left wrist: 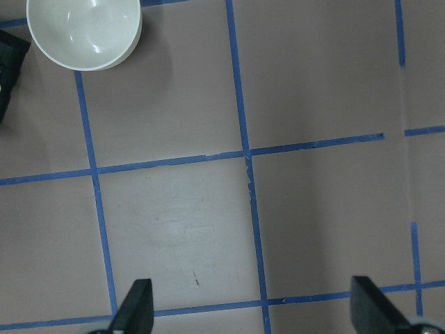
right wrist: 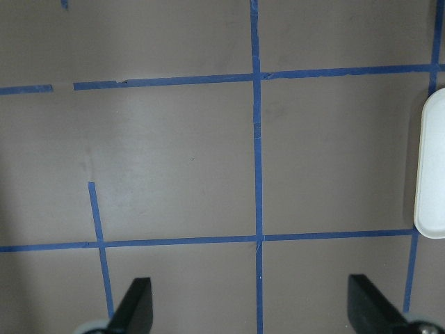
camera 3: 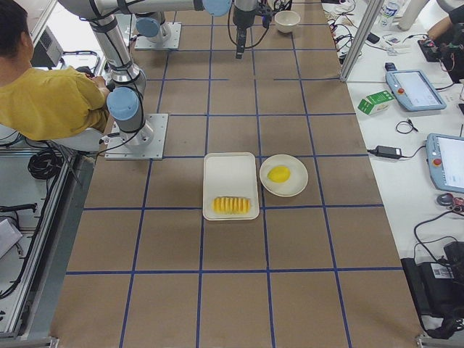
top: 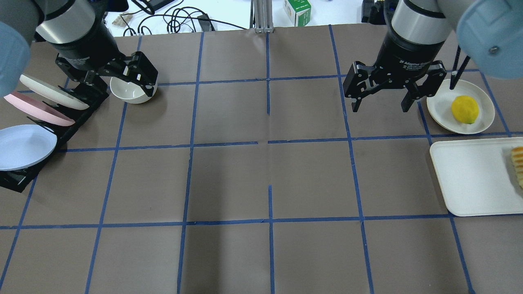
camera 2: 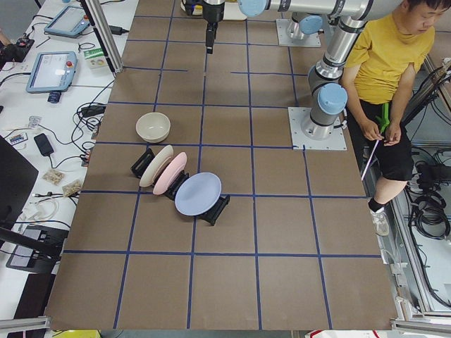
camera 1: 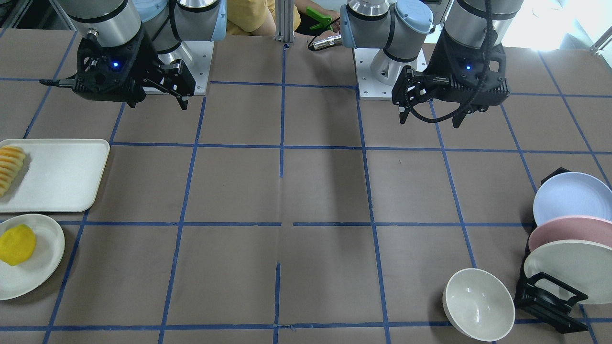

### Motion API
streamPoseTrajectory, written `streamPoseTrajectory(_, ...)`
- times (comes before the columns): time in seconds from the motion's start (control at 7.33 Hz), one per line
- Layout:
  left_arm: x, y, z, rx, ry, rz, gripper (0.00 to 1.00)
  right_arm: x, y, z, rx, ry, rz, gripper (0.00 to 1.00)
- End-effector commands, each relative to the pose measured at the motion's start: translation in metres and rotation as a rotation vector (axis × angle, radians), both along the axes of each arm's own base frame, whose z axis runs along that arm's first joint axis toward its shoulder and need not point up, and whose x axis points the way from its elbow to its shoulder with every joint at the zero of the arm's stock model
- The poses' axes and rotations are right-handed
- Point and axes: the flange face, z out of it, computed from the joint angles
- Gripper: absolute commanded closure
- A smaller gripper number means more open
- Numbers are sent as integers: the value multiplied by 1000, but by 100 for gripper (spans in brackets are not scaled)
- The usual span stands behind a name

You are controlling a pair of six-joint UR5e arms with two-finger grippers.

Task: Place bowl and put lemon in it

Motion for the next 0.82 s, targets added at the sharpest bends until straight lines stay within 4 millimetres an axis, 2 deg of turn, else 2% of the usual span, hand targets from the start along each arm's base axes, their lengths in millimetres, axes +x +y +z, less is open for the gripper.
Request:
streamPoseTrajectory(0.0,-2,0,-1,1,1,-3,0,0,1,-2,6,0,-1,0)
streamPoseTrajectory(0.41,-2,1,0,0,0,-3,0,-1,-2,-8,16,15,9,0)
streamPoseTrajectory(0.68,-2,5,-6,12,-2,-4,0,-17,-10,-14,20,17,-24,0)
